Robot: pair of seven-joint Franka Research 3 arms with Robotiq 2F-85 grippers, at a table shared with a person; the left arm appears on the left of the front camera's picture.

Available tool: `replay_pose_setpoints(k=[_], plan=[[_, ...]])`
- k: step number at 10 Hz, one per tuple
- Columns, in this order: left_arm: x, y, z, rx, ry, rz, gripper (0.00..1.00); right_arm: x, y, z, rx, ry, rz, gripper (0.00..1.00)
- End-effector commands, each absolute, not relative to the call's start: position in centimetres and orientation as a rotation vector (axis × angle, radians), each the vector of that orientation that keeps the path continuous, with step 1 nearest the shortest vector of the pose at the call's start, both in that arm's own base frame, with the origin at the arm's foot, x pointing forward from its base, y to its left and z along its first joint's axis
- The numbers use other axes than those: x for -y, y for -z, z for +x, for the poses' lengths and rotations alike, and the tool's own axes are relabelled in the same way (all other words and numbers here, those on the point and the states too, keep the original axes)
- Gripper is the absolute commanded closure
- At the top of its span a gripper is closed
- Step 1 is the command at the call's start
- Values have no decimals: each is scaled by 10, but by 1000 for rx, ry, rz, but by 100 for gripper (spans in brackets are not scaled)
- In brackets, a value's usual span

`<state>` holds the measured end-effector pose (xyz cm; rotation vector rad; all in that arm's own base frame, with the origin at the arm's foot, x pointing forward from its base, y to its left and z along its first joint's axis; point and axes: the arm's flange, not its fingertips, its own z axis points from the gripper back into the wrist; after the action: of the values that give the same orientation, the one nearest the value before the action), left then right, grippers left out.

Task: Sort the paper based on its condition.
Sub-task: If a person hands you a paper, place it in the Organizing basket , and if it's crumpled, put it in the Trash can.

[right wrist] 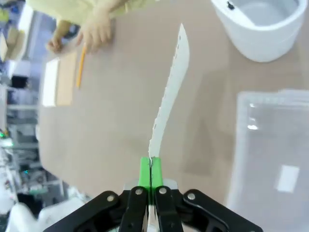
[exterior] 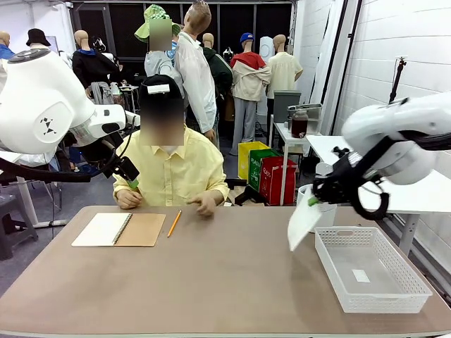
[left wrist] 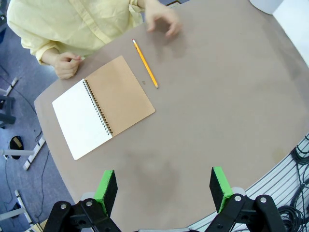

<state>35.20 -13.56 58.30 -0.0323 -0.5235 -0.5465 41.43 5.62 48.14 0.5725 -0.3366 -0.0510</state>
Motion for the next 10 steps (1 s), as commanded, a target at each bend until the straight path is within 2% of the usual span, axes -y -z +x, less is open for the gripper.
replay_pose_setpoints(k=[1,4,6,10], plan=[[135,-583,352,529,547,-36,0,-30,-510,399,263,-59,555,100],[135,-583,352,529,547,-36,0,-5,-506,380,170,-136,512,100],[135,-583,352,529,547,-36,0,5,-479,378,153,-158,448,100],[135,-583,352,529,547,-36,0,11,-430,385,207,-70,343,100]])
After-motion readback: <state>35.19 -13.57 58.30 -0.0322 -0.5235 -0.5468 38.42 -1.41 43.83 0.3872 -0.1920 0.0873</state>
